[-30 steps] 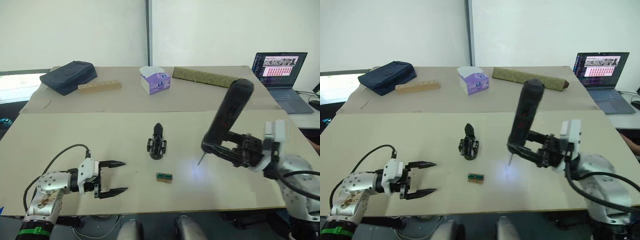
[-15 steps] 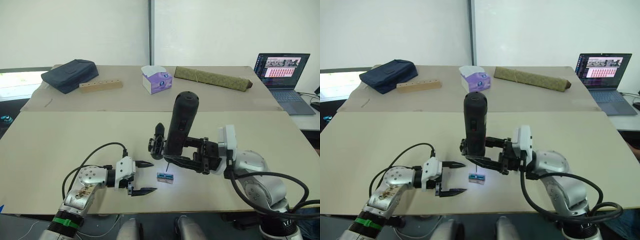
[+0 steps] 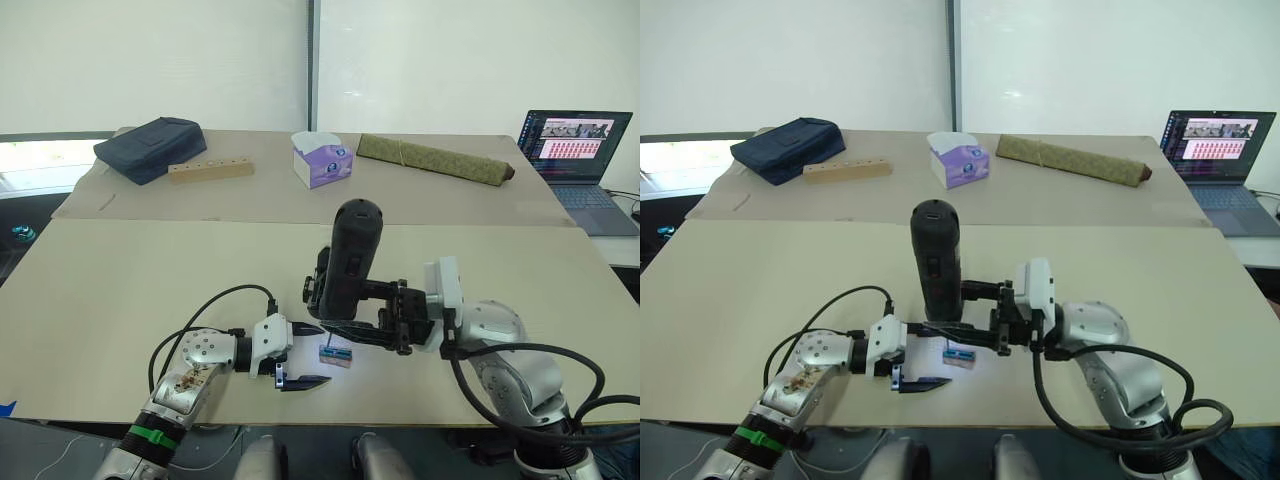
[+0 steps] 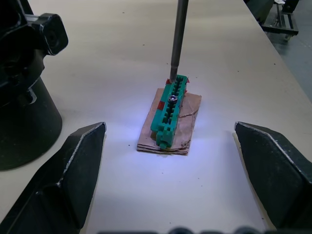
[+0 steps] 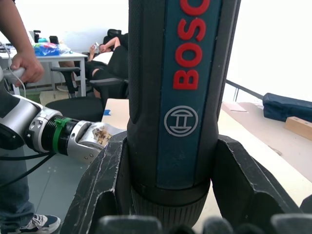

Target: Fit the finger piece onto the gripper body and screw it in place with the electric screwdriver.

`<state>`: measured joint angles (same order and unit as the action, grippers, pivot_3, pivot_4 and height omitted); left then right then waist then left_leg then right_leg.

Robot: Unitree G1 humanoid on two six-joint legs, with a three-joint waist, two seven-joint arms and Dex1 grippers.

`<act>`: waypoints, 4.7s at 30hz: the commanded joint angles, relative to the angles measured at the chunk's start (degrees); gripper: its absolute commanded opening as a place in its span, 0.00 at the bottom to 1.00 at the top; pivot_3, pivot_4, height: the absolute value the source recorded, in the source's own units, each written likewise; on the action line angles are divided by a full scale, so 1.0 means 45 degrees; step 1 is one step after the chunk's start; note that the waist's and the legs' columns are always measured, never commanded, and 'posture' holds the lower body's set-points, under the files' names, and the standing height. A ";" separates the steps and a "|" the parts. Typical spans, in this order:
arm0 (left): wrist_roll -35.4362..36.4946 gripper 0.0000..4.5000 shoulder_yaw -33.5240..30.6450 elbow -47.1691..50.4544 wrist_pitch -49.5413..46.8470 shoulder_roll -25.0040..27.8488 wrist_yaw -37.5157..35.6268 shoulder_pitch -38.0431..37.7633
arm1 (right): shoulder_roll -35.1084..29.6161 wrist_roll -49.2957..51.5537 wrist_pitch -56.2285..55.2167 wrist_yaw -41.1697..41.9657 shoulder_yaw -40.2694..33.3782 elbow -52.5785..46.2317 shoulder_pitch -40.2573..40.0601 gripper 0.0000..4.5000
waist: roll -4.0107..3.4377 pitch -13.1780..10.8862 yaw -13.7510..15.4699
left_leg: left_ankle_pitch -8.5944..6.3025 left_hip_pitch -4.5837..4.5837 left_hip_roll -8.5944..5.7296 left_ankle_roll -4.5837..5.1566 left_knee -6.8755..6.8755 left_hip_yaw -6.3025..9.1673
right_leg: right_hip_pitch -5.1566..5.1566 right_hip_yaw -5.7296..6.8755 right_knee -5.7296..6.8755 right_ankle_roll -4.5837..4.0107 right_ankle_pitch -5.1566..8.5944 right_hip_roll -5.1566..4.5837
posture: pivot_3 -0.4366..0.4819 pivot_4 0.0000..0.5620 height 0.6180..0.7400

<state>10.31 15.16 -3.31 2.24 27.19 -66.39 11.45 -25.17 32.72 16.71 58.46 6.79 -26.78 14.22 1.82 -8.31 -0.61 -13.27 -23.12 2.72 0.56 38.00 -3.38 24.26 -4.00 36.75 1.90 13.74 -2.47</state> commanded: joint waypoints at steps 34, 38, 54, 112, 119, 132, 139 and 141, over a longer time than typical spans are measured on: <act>-0.0203 0.99 0.0620 -0.0303 -0.0603 -0.0078 0.0068 0.0028 | -0.0340 0.0077 -0.0773 0.0173 -0.0293 0.0067 -0.0161 0.42 | -0.0002 0.0004 0.0065 | 0.0000 0.0016 -0.0004 0.0000 0.0002 0.0000 | -0.0019 0.0001 0.0002 0.0001 0.0000 -0.0001 | 0.48 0.27 1.00; -0.0205 0.99 0.0594 -0.0275 -0.0663 -0.0038 0.0079 0.0053 | -0.0292 0.0028 -0.0794 0.0175 -0.0236 0.0170 -0.0098 0.42 | -0.0002 0.0004 0.0065 | 0.0000 0.0016 -0.0004 0.0000 0.0003 -0.0001 | -0.0019 0.0001 0.0002 0.0000 0.0000 -0.0001 | 0.48 0.27 1.00; -0.0163 0.99 0.0571 0.0058 -0.0863 0.0117 0.0174 -0.0094 | -0.0231 -0.0064 -0.0784 0.0224 -0.0120 0.0371 -0.0079 0.42 | -0.0002 0.0004 0.0060 | 0.0000 0.0016 -0.0003 0.0000 0.0004 -0.0001 | -0.0018 0.0000 0.0003 0.0001 0.0000 0.0000 | 0.48 0.27 1.00; -0.0015 0.99 0.0465 -0.0293 -0.0794 -0.0217 0.0314 0.0082 | -0.0244 -0.0294 -0.0874 0.0152 0.0124 0.0548 0.0110 0.42 | -0.0010 0.0032 0.0091 | 0.0000 0.0042 -0.0005 0.0000 0.0004 -0.0002 | -0.0041 -0.0001 0.0006 0.0001 0.0000 0.0000 | 0.48 0.27 1.00; 0.0572 0.99 0.0022 -0.0084 -0.0735 -0.0266 0.0093 0.0009 | -0.0163 0.0468 -0.0641 0.0245 -0.0256 0.0402 0.0518 0.42 | -0.0009 0.0031 0.0095 | 0.0001 0.0029 -0.0005 0.0000 0.0010 -0.0002 | -0.0027 -0.0002 0.0009 0.0000 -0.0001 0.0000 | 0.48 0.27 1.00; 0.2649 0.99 -0.1585 0.1604 -0.0908 0.0499 -0.0662 -0.0708 | -0.0624 0.1851 0.0431 -0.0125 -0.0916 -0.0269 0.1606 0.42 | -0.0002 0.0023 -0.0053 | 0.0000 0.0003 0.0007 0.0000 0.0010 0.0005 | 0.0002 0.0002 0.0018 -0.0001 -0.0001 0.0007 | 0.48 0.27 1.00; 0.4852 0.99 -0.3366 0.3402 -0.1773 0.1612 -0.1124 -0.1728 | -0.1086 0.2582 0.1043 -0.0360 -0.1552 -0.0863 0.1968 0.42 | 0.0006 0.0010 -0.0070 | 0.0000 0.0000 0.0018 0.0000 0.0010 0.0006 | 0.0008 0.0002 0.0018 -0.0003 -0.0003 0.0004 | 0.48 0.27 1.00; 0.5574 0.99 -0.4116 0.3616 -0.2301 0.2102 -0.1195 -0.1926 | -0.1254 0.2844 0.1209 -0.0543 -0.1842 -0.0981 0.2081 0.42 | 0.0011 0.0007 -0.0066 | 0.0000 0.0004 0.0020 0.0000 0.0010 0.0007 | 0.0007 0.0007 0.0020 -0.0004 -0.0002 0.0007 | 0.48 0.27 1.00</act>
<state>31.85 0.12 10.65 -6.58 35.35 -71.33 3.11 -30.32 42.47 22.08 56.84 1.44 -28.32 22.08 1.87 -8.28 -0.91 -13.27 -23.10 2.83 0.56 38.04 -3.34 24.29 -3.94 36.85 1.87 13.73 -2.42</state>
